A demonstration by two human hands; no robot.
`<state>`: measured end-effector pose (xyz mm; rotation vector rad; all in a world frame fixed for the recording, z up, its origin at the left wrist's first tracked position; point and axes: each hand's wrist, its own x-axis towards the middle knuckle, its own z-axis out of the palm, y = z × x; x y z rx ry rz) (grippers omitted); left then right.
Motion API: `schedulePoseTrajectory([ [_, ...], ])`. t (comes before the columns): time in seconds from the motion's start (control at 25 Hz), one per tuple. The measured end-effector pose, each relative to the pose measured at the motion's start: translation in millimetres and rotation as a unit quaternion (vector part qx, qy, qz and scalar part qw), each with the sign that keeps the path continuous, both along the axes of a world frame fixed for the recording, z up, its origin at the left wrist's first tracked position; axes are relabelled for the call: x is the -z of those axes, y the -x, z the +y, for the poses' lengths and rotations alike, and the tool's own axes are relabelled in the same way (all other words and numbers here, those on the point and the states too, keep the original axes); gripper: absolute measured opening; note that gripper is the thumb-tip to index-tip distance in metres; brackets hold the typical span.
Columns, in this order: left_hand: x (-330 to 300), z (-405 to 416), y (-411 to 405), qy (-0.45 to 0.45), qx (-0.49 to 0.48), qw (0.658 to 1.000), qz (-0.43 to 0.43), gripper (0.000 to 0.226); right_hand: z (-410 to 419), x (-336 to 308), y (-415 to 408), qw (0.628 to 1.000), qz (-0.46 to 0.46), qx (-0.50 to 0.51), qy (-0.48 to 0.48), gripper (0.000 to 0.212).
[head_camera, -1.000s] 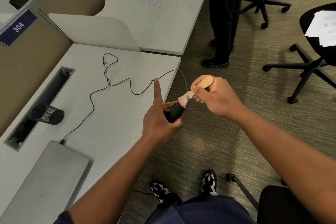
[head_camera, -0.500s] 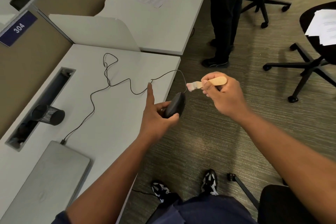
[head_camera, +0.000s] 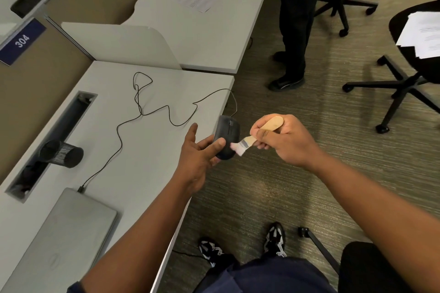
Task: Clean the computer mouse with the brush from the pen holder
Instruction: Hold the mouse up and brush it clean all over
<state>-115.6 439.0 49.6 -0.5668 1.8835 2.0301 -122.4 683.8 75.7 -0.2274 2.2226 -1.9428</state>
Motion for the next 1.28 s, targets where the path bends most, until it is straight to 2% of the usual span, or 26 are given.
schedulePoseTrajectory([
  [0.12,0.9,0.4,-0.9,-0.031,0.013,0.999,-0.004,0.117,-4.5,-3.3,1.7,0.995,0.019,0.081,0.061,0.011],
  [0.2,2.8,4.1,-0.5,-0.031,0.021,0.999,0.0,0.114,-12.6,-6.4,5.2,0.991,-0.021,0.09,0.101,0.008],
  [0.36,6.3,5.0,0.1,-0.057,0.001,0.998,0.004,0.108,-19.8,-9.7,6.9,0.986,-0.112,0.042,0.115,0.011],
  [0.6,7.0,4.8,-1.0,-0.116,-0.044,0.992,-0.019,0.105,-15.1,-9.8,5.9,0.987,-0.127,-0.025,0.1,0.015],
  [0.72,4.4,2.4,1.9,-0.164,-0.057,0.984,-0.029,0.113,-9.5,-5.6,4.6,0.994,-0.107,-0.024,0.019,0.017],
  [0.8,5.7,-1.0,4.8,-0.175,-0.049,0.983,-0.023,0.107,-3.6,-1.6,4.1,0.996,-0.048,0.045,-0.056,0.018],
  [0.88,8.1,-2.3,5.9,-0.16,-0.037,0.986,-0.019,0.099,-0.4,-1.6,3.9,0.993,0.016,0.114,-0.026,0.018],
  [1.0,9.8,-0.5,3.8,-0.125,-0.012,0.992,-0.015,0.098,-7.0,-4.2,9.1,0.99,0.009,0.097,0.105,0.015],
  [1.16,8.1,0.5,1.7,-0.111,0.004,0.994,-0.012,0.097,-16.4,-0.8,16.9,0.993,-0.05,0.078,0.068,0.014],
  [1.28,6.9,-0.5,-0.9,-0.109,0.014,0.994,-0.01,0.095,-16.8,0.2,20.3,0.991,-0.011,0.127,0.026,0.013],
])
